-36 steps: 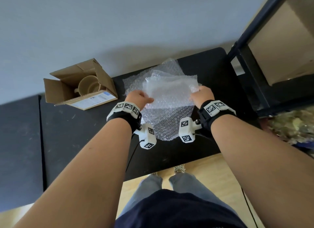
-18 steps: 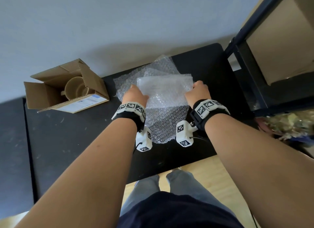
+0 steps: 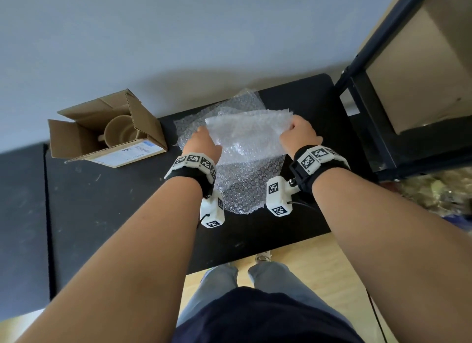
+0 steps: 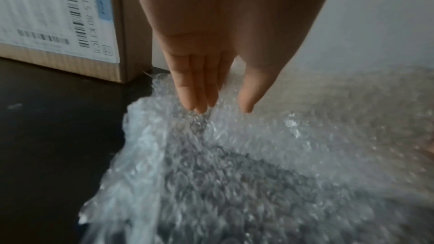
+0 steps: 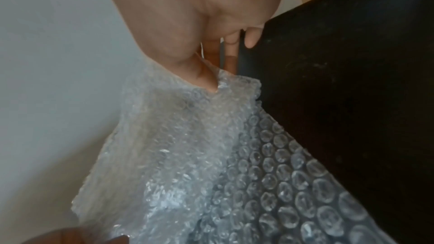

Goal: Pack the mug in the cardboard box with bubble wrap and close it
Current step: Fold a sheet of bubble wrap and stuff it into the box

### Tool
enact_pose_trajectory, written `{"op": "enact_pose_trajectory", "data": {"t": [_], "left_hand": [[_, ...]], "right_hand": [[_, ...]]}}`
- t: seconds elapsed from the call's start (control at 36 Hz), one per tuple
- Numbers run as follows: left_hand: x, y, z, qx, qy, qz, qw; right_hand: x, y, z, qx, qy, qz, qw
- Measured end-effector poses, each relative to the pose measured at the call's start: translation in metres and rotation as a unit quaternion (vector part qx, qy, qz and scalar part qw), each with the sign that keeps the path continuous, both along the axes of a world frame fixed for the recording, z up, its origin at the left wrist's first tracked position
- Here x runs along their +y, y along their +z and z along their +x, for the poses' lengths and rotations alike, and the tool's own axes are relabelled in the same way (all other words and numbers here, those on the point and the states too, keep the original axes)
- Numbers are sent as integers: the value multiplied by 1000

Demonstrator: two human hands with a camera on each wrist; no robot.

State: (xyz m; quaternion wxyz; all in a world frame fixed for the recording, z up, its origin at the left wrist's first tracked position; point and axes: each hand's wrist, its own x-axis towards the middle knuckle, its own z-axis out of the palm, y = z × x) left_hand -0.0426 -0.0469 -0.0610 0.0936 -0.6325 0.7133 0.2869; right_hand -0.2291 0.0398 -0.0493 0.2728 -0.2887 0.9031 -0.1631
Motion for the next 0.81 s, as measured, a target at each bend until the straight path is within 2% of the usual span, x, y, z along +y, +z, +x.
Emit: {"op": "enact_pose_trajectory", "data": {"t": [0.22,0.44,0.58,0.67,0.81], "left_hand": [[7,28,6,113,118,25,986],[13,73,21,248,197,-19,948],[17,92,36,275,234,-68,930],[19,101,43,266,242,-124,925],[18,124,70,249,277,-188,909]], "right_hand": [[0,34,1,-18,34,-61,997],[-9,65,15,-107,-10,-152,983],[-22,81,25,-123,18,-163,979],[-29,89,36,-120,43,-161,979],[-39,100,69,-98,79,-214,969]]}}
